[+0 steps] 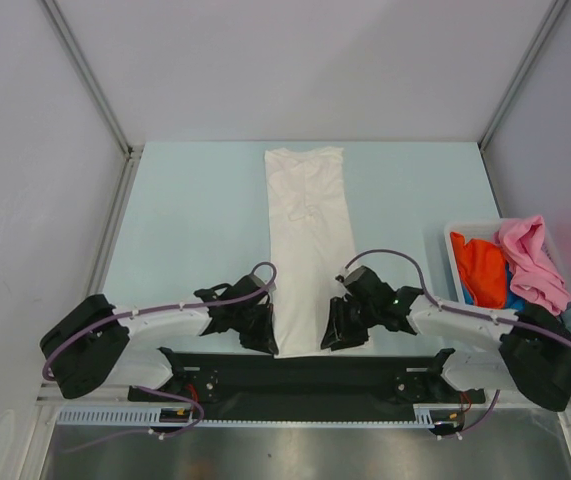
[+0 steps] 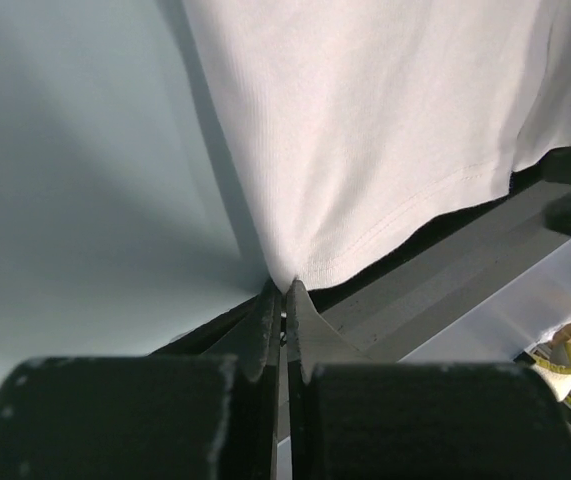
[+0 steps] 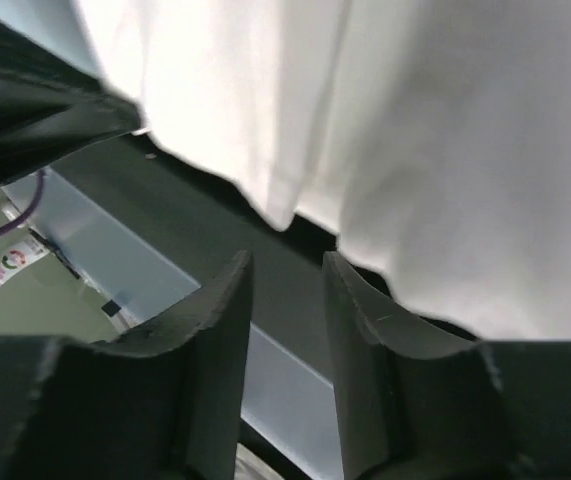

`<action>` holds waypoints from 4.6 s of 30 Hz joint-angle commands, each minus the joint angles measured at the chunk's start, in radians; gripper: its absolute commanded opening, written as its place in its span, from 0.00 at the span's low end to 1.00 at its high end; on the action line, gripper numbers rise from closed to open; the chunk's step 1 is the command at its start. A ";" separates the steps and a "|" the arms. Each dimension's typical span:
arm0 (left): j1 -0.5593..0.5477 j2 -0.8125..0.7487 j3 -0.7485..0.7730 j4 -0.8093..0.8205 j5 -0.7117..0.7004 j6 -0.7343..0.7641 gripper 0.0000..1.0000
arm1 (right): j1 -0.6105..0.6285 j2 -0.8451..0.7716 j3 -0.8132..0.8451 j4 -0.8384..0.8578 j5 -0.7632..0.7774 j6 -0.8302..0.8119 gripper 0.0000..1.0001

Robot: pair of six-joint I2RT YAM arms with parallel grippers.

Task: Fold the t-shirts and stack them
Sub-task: Fold the tshirt

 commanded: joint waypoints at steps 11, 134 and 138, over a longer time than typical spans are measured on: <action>-0.005 -0.028 0.003 -0.001 0.007 0.052 0.01 | -0.305 -0.301 0.054 -0.512 0.114 -0.195 0.44; -0.141 0.425 0.439 -0.028 0.085 -0.039 0.00 | -0.373 -0.295 -0.153 -0.348 0.083 -0.129 0.47; -0.141 0.434 0.441 -0.031 0.078 -0.036 0.05 | -0.373 -0.320 -0.149 -0.379 0.093 -0.132 0.47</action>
